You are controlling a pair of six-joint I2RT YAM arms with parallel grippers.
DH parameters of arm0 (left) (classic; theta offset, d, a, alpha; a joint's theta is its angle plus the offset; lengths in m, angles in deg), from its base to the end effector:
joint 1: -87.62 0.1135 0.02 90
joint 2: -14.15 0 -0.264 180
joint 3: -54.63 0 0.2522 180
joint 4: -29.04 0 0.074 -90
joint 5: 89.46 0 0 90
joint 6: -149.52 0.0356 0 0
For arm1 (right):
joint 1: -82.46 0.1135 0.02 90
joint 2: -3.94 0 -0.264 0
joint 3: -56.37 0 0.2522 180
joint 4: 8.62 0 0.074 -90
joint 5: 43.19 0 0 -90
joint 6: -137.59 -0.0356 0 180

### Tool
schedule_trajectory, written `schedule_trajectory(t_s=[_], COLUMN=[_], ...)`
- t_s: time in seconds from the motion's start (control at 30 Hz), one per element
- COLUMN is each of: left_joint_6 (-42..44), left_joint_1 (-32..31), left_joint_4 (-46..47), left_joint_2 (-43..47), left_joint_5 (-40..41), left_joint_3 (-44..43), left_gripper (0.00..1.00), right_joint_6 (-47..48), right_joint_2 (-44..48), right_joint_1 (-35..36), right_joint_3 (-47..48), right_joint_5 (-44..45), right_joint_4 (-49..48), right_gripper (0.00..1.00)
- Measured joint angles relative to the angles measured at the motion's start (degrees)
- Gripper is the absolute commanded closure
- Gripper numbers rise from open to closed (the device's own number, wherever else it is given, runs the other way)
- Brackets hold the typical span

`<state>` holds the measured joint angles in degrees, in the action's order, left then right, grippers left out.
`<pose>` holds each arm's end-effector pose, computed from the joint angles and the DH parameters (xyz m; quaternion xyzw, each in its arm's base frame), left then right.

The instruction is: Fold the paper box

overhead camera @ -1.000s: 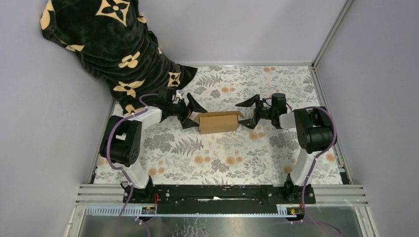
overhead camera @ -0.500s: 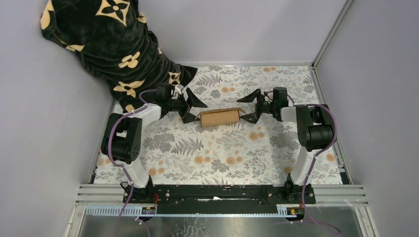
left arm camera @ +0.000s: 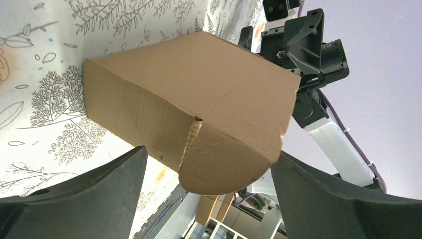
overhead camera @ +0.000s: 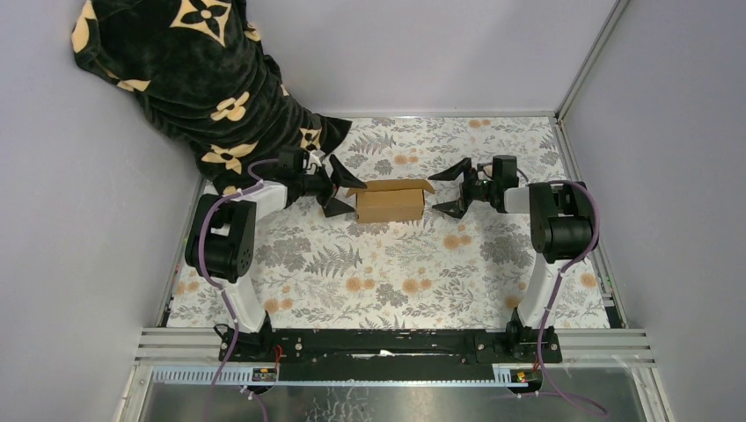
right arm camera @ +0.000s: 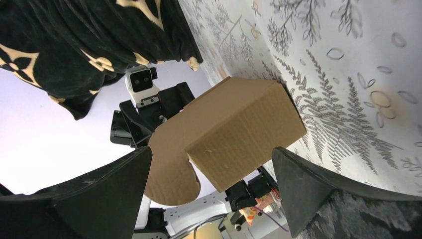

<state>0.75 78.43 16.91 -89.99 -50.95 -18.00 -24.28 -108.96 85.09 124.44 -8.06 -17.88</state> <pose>0.3599 -0.0864 0.1713 -0.1920 0.8234 -0.5293 0.0708 0.3767 0.0465 0.1239 0.2750 0.7692 0.5718 0.0751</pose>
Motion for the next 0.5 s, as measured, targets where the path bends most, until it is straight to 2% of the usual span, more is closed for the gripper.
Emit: schedule_trajectory(t_s=[0.3,0.5], left_joint_6=[3.48,7.61], left_joint_1=[1.99,2.14], left_joint_4=[-5.09,-9.46], left_joint_2=[5.40,12.87], left_joint_5=[2.16,5.49], left_joint_3=[-1.55,-2.21], left_gripper=[0.01,0.01], right_joint_6=[8.52,23.12], right_joint_2=[4.74,14.56], right_joint_1=[-5.70,-6.49], right_joint_3=[2.43,6.86], right_joint_5=[3.72,11.41], right_joint_4=[9.01,22.91], right_gripper=[0.00,0.00])
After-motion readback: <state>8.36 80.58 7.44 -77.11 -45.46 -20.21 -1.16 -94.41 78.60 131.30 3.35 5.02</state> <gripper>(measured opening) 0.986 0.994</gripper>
